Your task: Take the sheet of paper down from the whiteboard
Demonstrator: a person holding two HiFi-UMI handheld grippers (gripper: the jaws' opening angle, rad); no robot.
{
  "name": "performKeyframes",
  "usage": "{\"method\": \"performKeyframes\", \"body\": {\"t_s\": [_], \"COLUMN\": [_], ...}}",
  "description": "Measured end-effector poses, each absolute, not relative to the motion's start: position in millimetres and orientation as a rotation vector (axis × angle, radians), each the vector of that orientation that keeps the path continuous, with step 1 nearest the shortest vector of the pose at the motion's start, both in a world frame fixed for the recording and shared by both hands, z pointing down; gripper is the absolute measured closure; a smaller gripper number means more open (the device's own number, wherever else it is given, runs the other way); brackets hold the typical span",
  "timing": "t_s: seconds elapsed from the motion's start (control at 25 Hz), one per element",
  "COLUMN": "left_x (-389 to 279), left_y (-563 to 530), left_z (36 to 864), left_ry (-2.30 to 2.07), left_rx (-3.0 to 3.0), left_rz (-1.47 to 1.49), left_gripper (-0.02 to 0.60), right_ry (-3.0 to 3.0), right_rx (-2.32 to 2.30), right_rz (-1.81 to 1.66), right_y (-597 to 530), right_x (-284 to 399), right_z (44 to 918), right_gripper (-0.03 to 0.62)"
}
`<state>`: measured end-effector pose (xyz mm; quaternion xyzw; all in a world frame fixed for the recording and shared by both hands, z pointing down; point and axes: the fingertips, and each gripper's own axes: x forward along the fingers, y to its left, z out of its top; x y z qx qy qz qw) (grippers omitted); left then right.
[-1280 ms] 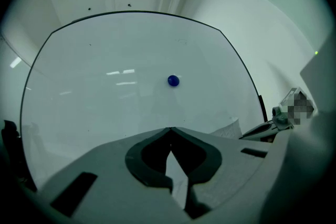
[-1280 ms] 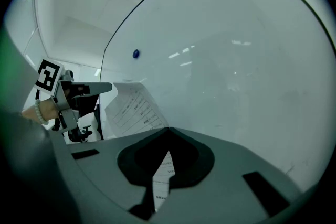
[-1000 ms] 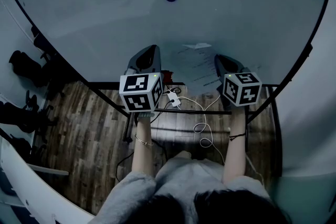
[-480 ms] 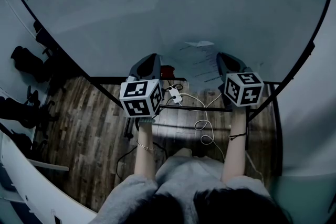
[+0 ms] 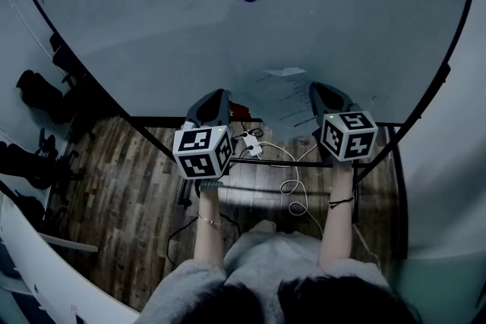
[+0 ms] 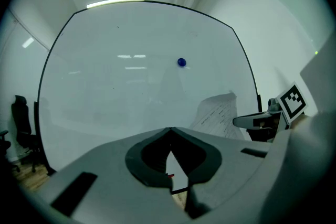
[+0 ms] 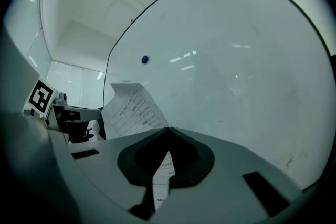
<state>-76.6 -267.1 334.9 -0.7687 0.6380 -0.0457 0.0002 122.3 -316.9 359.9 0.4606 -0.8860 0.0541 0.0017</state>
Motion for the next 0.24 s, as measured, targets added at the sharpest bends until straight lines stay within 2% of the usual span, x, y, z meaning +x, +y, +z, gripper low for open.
{"method": "performKeyframes", "body": {"t_s": [0.24], "left_x": [-79.5], "left_y": [-262.6], "left_z": [338.5], "left_ry": [2.026], "left_rx": [-2.411], "left_rz": [-0.141], "left_gripper": [0.575], "right_ry": [-2.796], "right_rx": [1.443], "right_rz": [0.127], "right_y": [-310.8], "right_x": [121.3], "right_z": [351.1], "right_gripper": [0.594]}}
